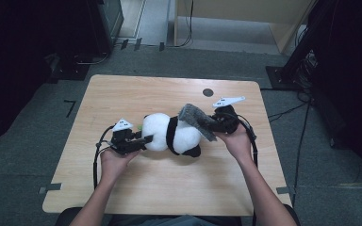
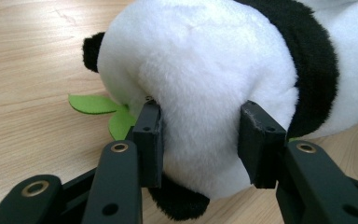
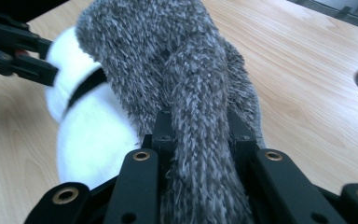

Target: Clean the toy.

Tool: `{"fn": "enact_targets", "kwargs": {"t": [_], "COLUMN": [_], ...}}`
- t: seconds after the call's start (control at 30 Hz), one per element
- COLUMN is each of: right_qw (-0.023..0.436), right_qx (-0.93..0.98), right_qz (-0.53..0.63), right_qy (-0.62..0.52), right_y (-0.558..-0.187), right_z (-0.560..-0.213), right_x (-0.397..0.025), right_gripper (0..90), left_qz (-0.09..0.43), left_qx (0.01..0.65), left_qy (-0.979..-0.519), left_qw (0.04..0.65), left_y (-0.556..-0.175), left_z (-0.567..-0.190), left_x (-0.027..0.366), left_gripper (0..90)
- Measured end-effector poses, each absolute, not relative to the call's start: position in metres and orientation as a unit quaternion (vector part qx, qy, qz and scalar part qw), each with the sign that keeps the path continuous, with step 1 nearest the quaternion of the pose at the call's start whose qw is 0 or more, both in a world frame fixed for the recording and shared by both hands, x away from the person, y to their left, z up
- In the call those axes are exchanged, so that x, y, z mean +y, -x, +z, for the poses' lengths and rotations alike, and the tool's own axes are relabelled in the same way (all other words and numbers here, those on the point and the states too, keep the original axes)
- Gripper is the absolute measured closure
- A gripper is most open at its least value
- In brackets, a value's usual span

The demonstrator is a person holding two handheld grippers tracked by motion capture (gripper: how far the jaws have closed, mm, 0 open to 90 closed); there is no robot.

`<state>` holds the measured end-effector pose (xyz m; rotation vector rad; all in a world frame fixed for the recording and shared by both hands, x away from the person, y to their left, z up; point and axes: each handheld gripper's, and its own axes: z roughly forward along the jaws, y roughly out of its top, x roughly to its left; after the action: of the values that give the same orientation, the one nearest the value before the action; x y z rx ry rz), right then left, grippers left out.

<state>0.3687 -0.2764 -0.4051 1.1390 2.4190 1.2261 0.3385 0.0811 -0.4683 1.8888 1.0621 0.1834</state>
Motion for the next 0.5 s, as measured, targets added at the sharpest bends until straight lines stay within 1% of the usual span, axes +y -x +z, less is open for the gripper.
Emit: {"fn": "enact_targets", "kwargs": {"t": [0.2,0.37,0.5], "right_qw": [0.097,0.104,0.101], "right_qx": [0.814,0.811,0.811], "right_qz": [0.412,0.427,0.445], "right_qy": [-0.397,-0.387,-0.366], "right_y": [-0.367,-0.364,-0.361], "right_z": [-0.412,-0.396,-0.382], "right_x": [-0.284,-0.276,-0.26], "right_gripper": [72.6,73.3,73.3], "left_qz": [0.075,0.075,0.077], "left_qx": [0.432,0.43,0.431], "left_qy": [-0.767,-0.767,-0.763], "left_qw": [0.468,0.47,0.475], "left_y": [-0.338,-0.338,-0.337], "left_z": [-0.468,-0.468,-0.467], "left_x": [0.081,0.082,0.081], "left_gripper": [55.7,55.2,55.3]}}
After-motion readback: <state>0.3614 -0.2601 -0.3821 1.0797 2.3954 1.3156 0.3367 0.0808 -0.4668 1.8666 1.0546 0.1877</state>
